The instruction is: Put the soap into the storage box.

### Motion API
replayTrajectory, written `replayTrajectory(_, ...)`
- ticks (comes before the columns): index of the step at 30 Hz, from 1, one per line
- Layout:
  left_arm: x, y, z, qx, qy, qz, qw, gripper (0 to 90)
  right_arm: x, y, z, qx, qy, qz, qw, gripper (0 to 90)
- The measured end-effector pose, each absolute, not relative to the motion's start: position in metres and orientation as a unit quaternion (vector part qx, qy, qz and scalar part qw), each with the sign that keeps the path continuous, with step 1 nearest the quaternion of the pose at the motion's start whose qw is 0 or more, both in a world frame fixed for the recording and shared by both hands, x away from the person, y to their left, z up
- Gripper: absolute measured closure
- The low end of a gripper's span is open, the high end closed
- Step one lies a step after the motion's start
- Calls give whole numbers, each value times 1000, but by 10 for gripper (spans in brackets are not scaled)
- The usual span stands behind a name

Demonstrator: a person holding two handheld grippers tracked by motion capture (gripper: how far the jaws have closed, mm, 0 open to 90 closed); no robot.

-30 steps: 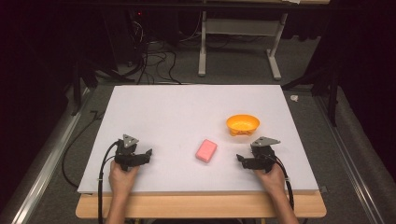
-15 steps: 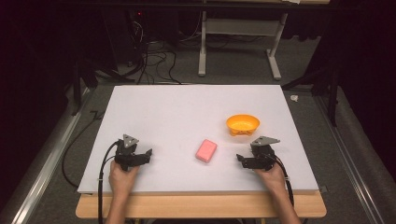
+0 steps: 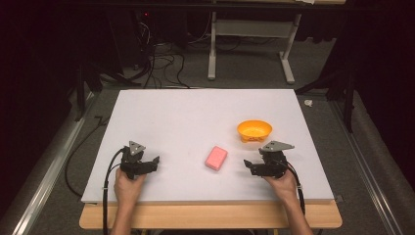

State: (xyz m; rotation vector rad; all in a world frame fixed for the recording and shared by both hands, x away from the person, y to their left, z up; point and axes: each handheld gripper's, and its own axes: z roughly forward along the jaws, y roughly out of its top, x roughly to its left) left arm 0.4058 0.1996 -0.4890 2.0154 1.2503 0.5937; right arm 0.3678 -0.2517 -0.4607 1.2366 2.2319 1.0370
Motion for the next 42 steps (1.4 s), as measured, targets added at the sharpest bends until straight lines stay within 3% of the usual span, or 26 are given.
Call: replayTrajectory(42,406,200,-489,774,482,225,343,214,365,-206,-436,382,792,449,161,191)
